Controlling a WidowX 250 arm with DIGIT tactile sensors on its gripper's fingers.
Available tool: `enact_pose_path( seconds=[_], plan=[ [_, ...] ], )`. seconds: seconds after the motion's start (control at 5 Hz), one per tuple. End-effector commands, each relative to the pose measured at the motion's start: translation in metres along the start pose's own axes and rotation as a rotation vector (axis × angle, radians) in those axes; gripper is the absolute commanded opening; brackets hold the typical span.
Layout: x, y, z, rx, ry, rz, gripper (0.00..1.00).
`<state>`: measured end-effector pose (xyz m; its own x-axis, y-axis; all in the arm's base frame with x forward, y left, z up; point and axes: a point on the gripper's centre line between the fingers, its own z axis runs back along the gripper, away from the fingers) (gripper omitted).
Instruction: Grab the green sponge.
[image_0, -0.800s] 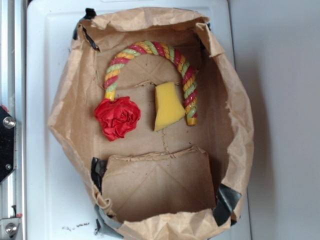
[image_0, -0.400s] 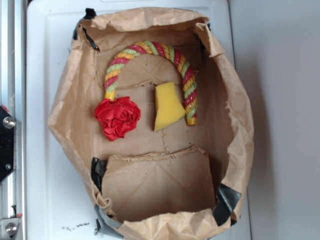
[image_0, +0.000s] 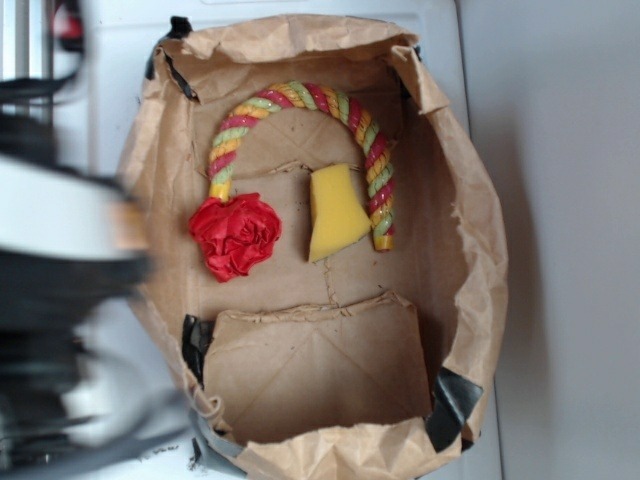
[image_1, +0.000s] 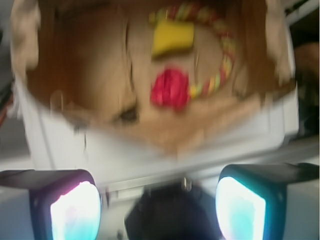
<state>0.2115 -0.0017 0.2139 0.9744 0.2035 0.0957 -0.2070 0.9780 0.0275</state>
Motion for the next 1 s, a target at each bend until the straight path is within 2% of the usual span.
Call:
enact_pose_path(
  seconds=[0.0,0.2,0.6,0.8],
  plan=[
    [0.062,0.012,-0.028,-0.039,-0.173,0.387,1.0],
    [0.073,0.018,-0.048,-0.06,-0.169,0.548,1.0],
    [0.085,0.022,-0.091,-0.028,-0.14,0.594,1.0],
    [0.092,0.025,-0.105,-0.034,-0.107,0.625,1.0]
  ],
)
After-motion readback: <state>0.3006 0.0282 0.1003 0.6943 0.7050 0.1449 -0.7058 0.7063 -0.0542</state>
